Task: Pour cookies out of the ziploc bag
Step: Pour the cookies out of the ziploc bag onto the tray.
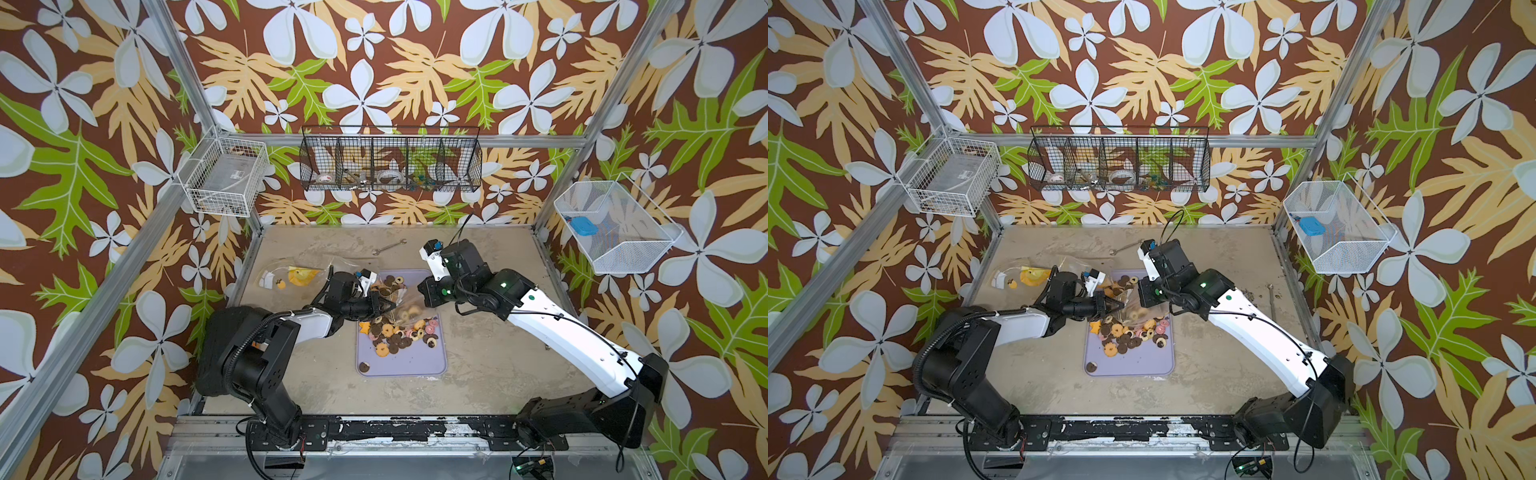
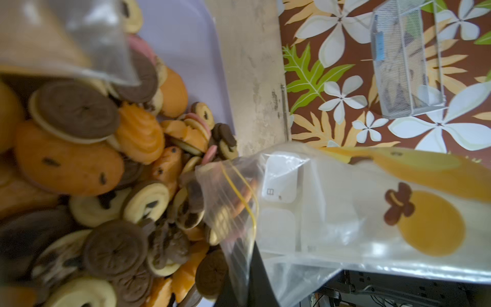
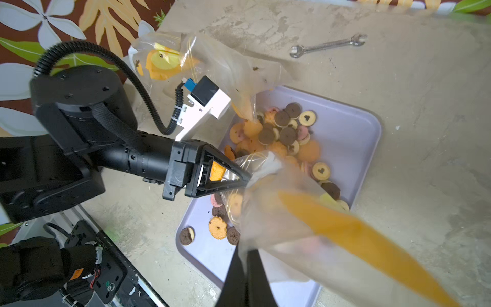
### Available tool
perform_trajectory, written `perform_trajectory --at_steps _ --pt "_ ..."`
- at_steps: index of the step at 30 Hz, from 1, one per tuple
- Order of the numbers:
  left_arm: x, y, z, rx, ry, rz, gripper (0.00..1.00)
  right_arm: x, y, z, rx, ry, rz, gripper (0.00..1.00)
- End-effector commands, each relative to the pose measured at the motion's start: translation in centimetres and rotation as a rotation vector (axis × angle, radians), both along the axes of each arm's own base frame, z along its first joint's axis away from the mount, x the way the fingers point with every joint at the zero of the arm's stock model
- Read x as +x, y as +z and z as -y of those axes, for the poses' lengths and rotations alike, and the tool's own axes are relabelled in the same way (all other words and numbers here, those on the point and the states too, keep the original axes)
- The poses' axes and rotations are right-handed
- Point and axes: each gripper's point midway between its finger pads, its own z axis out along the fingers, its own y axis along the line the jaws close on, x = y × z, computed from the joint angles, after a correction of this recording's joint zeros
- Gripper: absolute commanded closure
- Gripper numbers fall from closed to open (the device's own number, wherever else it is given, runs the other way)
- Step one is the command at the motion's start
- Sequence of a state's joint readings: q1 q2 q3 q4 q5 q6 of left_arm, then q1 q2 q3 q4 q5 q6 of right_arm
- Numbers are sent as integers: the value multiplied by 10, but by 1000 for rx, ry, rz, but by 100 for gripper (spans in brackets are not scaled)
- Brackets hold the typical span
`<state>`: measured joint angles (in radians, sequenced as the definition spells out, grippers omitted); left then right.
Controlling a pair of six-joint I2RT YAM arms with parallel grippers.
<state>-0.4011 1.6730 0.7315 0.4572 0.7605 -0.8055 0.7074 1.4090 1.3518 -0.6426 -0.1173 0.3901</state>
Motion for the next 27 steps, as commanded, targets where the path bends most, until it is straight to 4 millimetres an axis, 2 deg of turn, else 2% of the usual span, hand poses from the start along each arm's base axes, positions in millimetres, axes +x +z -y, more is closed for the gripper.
perform_trajectory --at_steps 1,3,5,9,11,13,16,21,27 --pt "-1 -6 -4 30 12 -16 95 2 -9 -9 34 7 -2 100" --pt "-1 -4 -5 38 15 -12 77 2 -11 -8 31 3 1 100" --pt "-2 3 -7 44 25 9 52 3 -11 -8 25 -1 4 100" --pt "0 24 -15 78 61 71 17 4 -13 -7 16 -7 0 100" --pt "2 35 -23 126 91 112 5 4 -16 -10 20 -3 -5 100" --pt "1 44 -31 167 115 156 1 3 -18 -14 27 5 -12 100" --pt "-6 56 -42 204 139 216 0 3 -18 -21 38 14 -19 100" --pt "-17 59 -48 213 147 284 0 1 -13 -28 70 31 -31 100" --pt "-16 69 -45 185 160 319 0 -3 21 -35 119 59 -2 100"
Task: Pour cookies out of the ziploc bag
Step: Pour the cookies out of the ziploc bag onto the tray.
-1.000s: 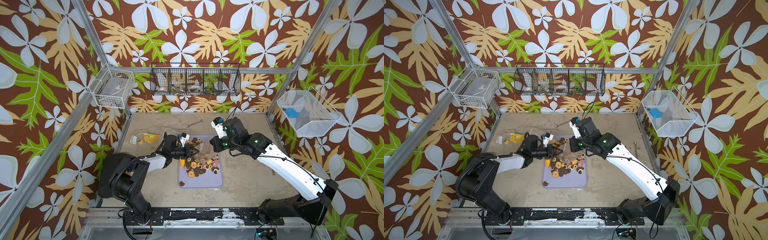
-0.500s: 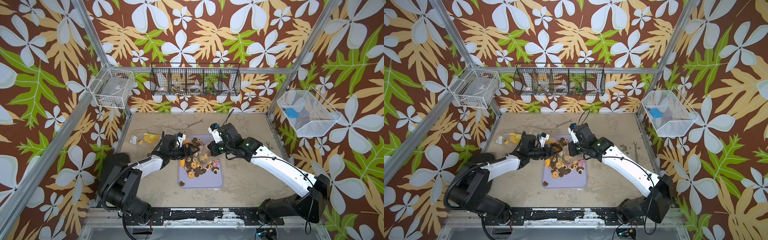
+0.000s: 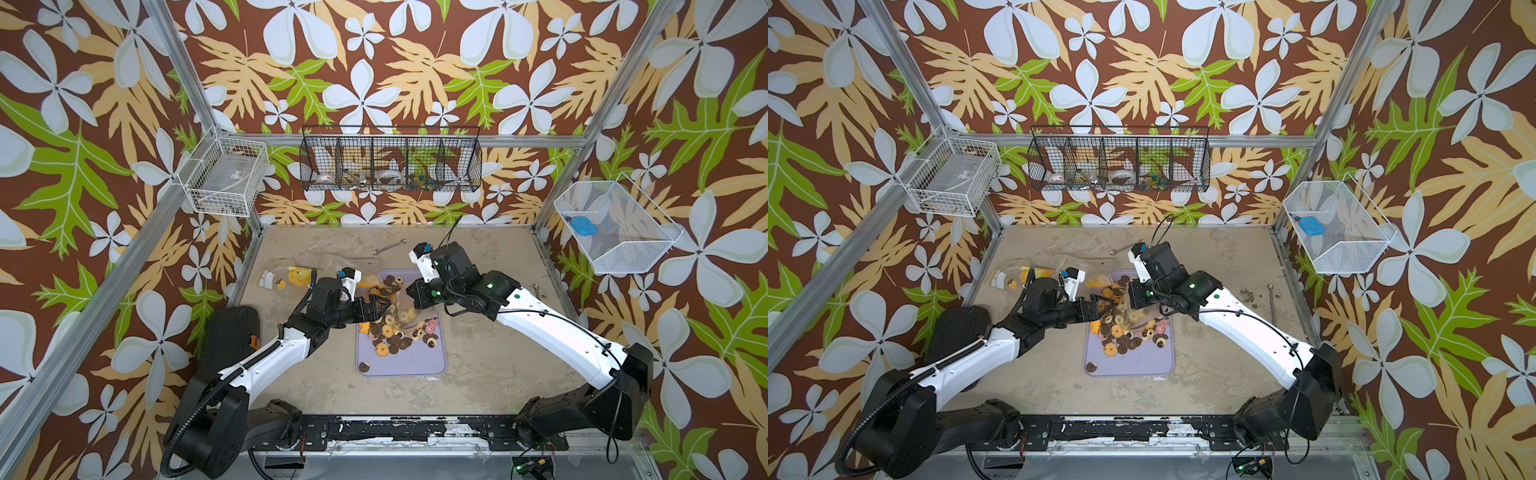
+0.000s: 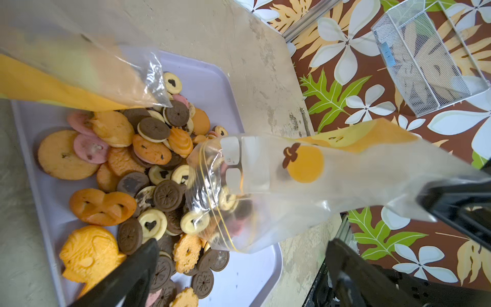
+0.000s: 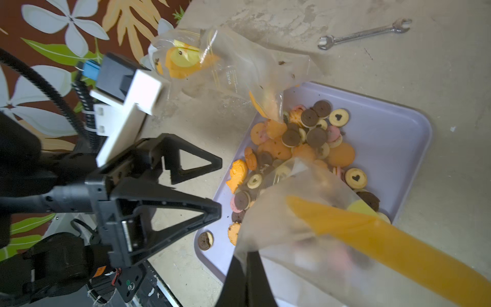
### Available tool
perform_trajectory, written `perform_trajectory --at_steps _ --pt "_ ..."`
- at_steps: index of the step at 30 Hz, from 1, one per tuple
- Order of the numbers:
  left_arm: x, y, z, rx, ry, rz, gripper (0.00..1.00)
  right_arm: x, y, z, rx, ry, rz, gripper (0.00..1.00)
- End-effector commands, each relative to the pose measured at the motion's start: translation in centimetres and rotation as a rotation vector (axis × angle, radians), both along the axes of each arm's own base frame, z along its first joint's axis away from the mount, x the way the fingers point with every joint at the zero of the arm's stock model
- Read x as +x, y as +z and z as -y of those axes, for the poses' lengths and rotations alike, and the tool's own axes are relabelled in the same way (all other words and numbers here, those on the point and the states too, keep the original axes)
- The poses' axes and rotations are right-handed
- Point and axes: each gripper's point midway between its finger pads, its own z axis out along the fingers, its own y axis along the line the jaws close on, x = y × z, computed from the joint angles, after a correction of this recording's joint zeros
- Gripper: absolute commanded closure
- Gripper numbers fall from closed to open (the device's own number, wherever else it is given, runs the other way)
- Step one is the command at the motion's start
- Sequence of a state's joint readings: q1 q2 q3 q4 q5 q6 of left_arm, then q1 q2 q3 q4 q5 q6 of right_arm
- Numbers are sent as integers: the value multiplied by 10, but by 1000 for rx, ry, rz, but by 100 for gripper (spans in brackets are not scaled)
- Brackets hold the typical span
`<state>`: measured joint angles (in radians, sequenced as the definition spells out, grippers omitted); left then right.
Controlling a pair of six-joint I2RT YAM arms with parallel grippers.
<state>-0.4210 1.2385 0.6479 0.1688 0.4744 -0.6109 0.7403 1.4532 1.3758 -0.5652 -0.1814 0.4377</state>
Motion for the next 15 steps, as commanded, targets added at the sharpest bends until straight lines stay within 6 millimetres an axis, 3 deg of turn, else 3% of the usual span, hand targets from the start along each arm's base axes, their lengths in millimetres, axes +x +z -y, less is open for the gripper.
perform_trajectory --at_steps 1,9,11,15 --pt "9 8 3 -8 5 36 0 -2 14 -3 18 13 10 100" --pt "10 -15 15 -23 -42 -71 1 -2 -32 -1 -85 9 -63 100" --pt "9 -15 14 -20 -41 -67 1 -3 -30 -1 -85 7 -57 100" --pt "10 -11 13 -15 -40 -53 0 -3 -6 -1 -59 5 -20 100"
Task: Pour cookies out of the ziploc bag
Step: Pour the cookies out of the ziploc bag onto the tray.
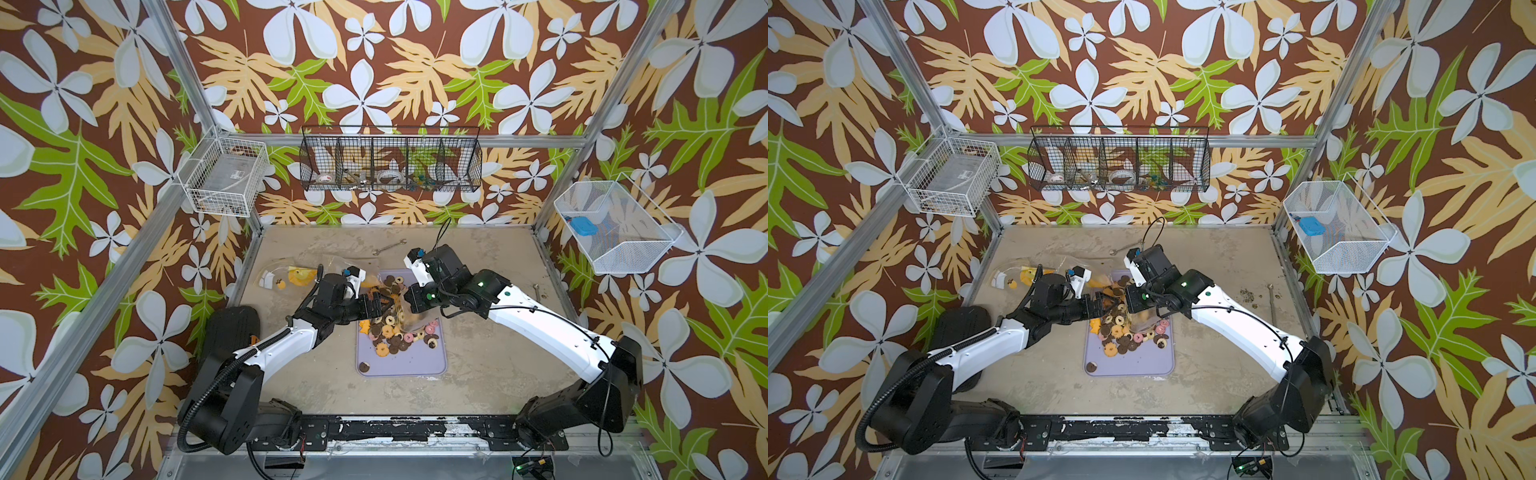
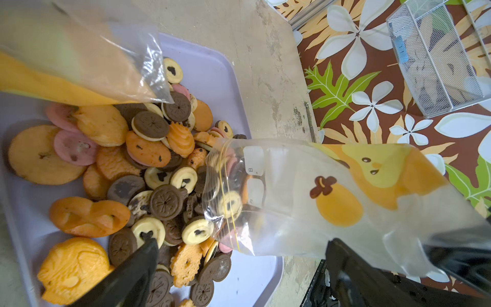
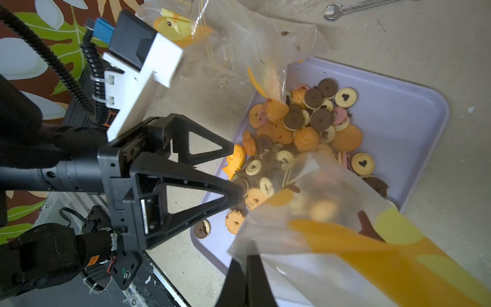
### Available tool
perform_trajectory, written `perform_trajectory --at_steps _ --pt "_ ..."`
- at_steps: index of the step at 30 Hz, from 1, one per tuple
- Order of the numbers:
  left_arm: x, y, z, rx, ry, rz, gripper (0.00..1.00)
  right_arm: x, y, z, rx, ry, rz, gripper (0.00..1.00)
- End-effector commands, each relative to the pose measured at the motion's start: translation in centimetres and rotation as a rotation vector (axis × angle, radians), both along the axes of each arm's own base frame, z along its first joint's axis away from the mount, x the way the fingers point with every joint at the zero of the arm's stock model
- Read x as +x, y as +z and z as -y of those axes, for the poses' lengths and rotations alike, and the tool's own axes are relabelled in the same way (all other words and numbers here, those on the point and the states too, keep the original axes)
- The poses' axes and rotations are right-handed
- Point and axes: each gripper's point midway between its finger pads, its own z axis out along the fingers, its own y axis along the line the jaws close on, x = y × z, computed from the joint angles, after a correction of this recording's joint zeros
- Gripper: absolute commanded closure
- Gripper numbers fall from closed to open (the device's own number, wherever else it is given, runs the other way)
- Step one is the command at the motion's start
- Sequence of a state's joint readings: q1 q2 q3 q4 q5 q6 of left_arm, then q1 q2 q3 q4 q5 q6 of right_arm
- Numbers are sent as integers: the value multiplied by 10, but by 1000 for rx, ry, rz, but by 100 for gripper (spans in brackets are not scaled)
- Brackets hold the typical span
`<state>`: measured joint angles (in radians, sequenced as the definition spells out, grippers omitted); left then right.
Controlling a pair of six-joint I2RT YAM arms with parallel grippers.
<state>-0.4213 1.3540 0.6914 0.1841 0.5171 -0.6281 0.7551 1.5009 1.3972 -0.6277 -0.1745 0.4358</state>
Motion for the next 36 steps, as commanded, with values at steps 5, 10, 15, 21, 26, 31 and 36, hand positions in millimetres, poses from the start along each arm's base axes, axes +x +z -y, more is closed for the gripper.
perform_trajectory --at_steps 5,10,15,21,26,31,36 --pt "1 7 1 -3 -6 18 0 -4 24 -3 58 10 45 100" --pt "2 7 -12 33 29 21 0 -29 -7 -14 21 38 -6 100" --pt "7 9 -30 58 74 27 0 -63 -16 -20 13 44 -19 100" --pt "13 12 -38 71 89 32 0 -78 -2 -19 42 37 -20 100" --pt "13 12 -40 74 92 33 0 -79 17 -20 37 32 21 100" --pt "13 10 -41 83 91 32 0 -68 25 -18 6 13 76 100" --pt "13 9 -41 80 90 28 0 -56 -23 -14 -136 -4 76 100"
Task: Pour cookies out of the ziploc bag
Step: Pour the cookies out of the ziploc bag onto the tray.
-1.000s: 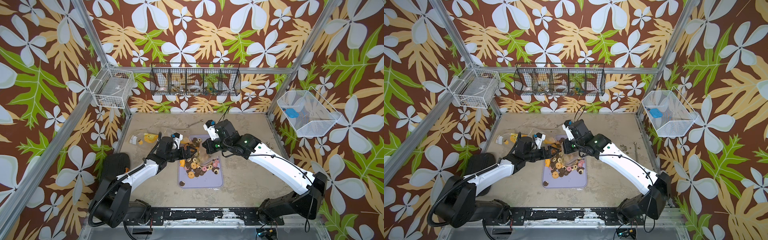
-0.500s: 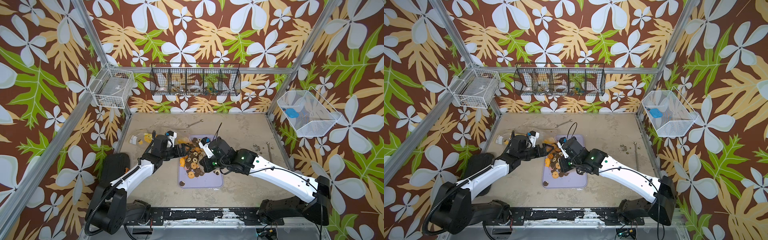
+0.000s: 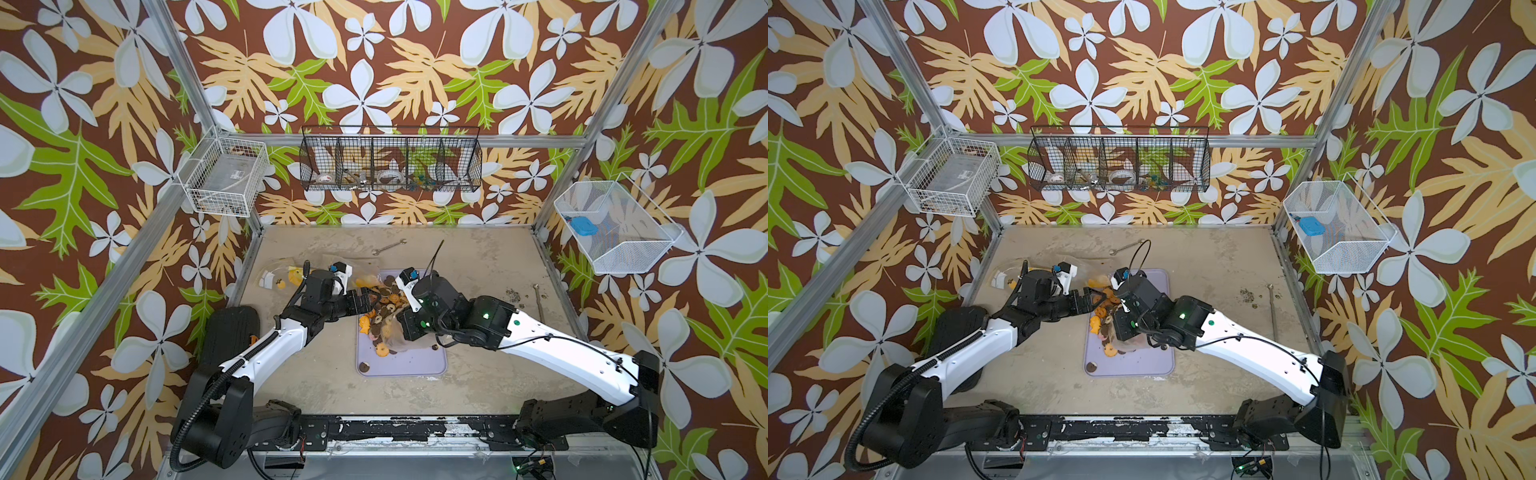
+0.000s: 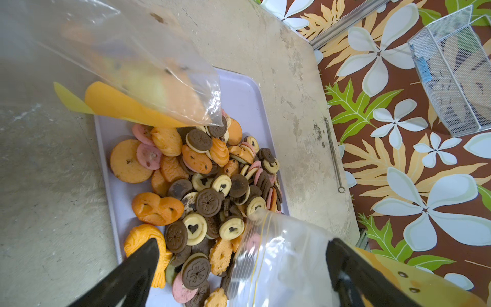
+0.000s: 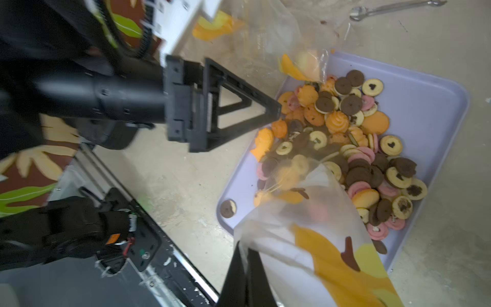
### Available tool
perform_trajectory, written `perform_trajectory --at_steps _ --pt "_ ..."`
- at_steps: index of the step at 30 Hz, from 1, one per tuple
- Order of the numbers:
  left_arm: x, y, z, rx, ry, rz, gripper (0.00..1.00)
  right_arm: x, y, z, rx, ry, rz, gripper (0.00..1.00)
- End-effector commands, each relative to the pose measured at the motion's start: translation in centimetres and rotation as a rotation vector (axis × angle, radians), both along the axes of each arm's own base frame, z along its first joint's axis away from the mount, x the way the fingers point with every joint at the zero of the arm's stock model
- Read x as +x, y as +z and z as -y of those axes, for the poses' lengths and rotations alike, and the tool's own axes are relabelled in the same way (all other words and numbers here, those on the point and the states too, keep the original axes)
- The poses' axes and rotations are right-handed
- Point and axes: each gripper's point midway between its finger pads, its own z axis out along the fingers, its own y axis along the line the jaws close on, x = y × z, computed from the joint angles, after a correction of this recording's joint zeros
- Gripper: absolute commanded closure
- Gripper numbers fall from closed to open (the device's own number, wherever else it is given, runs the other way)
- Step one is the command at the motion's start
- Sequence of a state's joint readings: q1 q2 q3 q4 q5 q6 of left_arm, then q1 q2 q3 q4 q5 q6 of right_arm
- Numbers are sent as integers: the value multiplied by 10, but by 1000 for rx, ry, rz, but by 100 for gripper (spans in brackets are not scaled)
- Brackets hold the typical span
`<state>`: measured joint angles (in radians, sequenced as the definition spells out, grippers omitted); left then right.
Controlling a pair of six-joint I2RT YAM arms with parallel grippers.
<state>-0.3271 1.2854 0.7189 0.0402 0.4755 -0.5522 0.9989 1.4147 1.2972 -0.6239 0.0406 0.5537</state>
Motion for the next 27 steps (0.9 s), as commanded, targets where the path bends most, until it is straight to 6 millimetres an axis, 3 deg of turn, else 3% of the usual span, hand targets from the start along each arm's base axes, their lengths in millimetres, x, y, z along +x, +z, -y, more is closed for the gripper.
perform_trajectory --at_steps 1,4,9,11,15,17,19,24,25,27 --pt "2 3 -1 -1 -2 11 0 6 -18 4 -78 -5 9 100" --pt "3 5 -1 -2 0 17 0 8 -2 -1 -54 -7 26 100" --pt "3 5 0 -3 -3 18 0 16 46 7 -15 -40 125 100" --pt "3 4 0 -3 -4 15 0 17 43 8 -9 -43 134 100" --pt "2 4 -1 -2 -4 15 0 15 3 1 -46 -12 68 100" --pt "2 4 -1 0 -4 19 0 13 -4 -4 -59 6 42 100" --pt "2 5 -3 5 1 21 0 14 4 -5 -69 11 42 100" --pt "2 4 -3 4 -4 17 0 20 57 -1 -11 -11 129 100" --pt "2 4 -3 4 -5 18 0 20 59 -1 -5 -11 134 100" --pt "2 5 -4 7 -3 19 0 24 43 -1 -17 -11 114 100"
